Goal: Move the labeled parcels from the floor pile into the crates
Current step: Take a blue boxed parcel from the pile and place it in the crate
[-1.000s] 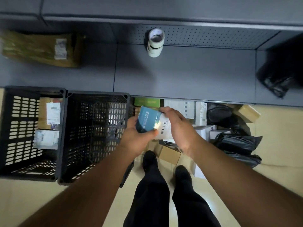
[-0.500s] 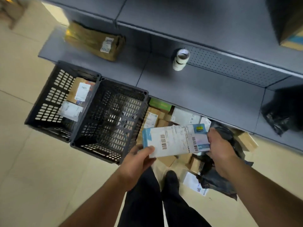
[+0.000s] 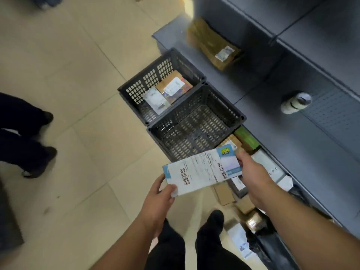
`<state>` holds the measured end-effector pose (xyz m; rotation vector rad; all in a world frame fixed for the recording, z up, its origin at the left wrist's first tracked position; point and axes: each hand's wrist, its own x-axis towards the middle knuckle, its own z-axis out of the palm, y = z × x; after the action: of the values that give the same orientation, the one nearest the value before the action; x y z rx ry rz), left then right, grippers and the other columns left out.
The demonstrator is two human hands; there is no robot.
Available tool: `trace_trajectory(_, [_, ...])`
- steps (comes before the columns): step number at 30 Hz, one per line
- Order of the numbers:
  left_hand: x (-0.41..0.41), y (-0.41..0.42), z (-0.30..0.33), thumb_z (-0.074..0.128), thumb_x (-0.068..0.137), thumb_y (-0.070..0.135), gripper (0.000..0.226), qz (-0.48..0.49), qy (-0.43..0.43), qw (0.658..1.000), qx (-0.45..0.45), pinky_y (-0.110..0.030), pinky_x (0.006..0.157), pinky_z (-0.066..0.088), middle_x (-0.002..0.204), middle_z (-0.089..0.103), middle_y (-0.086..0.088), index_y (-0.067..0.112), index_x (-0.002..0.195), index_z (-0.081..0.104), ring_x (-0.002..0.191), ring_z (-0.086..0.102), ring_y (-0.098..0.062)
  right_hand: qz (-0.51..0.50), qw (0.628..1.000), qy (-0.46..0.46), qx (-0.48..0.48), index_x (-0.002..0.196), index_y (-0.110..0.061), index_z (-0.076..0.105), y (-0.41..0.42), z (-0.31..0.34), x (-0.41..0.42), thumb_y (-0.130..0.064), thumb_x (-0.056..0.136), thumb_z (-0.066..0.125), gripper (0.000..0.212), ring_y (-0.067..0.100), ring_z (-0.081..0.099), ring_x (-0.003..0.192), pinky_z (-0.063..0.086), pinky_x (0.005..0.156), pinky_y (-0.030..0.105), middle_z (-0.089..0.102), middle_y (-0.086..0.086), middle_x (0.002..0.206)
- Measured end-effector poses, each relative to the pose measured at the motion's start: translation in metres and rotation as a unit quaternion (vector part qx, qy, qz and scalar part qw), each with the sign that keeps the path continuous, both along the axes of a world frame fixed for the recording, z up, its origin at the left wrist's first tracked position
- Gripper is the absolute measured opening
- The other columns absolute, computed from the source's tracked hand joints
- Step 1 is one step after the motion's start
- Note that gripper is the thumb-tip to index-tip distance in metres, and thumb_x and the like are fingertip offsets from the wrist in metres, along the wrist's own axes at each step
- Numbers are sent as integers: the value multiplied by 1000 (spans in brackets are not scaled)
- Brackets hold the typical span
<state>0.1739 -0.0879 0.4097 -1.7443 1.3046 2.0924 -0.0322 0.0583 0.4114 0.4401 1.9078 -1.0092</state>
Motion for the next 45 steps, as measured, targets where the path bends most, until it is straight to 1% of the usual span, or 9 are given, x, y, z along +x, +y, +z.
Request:
trace_trajectory(3, [37,-29,5,52,94,9,41,58,4,998,-2,-17,65,57,108,79,7,38,122,61,90,76,-7,60,998,-1,-10,94,-30,77,-53,6,28,-71,93,37,57,19,73,81,44,69,33,79,-4,76])
trace_trajectory(9, [114,-93,23,52,83,15,44,123,5,992,-7,-13,59,55,105,79,10,33,119,68,84,75,-5,136,990,19,21,91,-27,76,-146,19,94,-71,94,38,58,20,71,79,42,66,34,75,-9,65])
trace_trajectory(12, [148,-127,27,51,92,20,36,139,0,990,-9,-22,74,55,106,78,12,32,121,68,92,75,-7,163,987,0,6,101,-29,75,-186,23,122,-70,96,36,56,19,69,92,45,83,40,78,-6,76])
trace_trajectory(15, [174,-159,31,49,94,21,36,149,-5,989,-14,-33,98,48,111,77,13,34,121,69,106,71,-12,175,984,-10,1,99,-26,75,-225,28,144,-68,96,41,54,19,70,92,45,80,37,79,-4,78])
trace_trajectory(21, [203,-216,32,52,94,26,35,176,-18,984,-22,-40,113,41,114,76,13,35,124,68,114,67,-13,170,984,-34,-28,98,-26,78,-293,30,165,-66,91,53,47,21,72,100,45,108,46,80,-1,89])
trace_trajectory(31, [181,-320,23,53,76,44,52,253,-61,964,-45,-35,98,47,105,77,16,35,126,65,110,67,-12,269,958,-53,-84,107,-31,74,-424,13,147,-60,99,45,42,12,73,97,44,103,38,79,-7,91])
trace_trajectory(37, [148,-394,19,49,85,51,51,294,-73,952,-44,-46,114,39,113,75,10,33,130,63,115,64,-15,387,917,-27,-89,94,-54,67,-508,17,108,-66,93,40,30,7,70,96,47,98,36,76,-19,89])
trace_trajectory(40, [140,-429,15,48,88,57,50,307,-73,948,-33,-33,98,46,109,77,10,33,127,66,111,66,-13,402,912,-18,-73,96,-49,67,-546,15,95,-68,93,39,33,10,70,98,47,100,39,75,-19,88])
trace_trajectory(45, [135,-492,3,45,98,52,40,320,-86,943,-19,-20,73,39,108,78,9,34,126,66,108,67,-12,429,900,-11,-73,92,-53,64,-607,14,95,-63,100,36,32,0,65,88,40,70,25,74,-16,89])
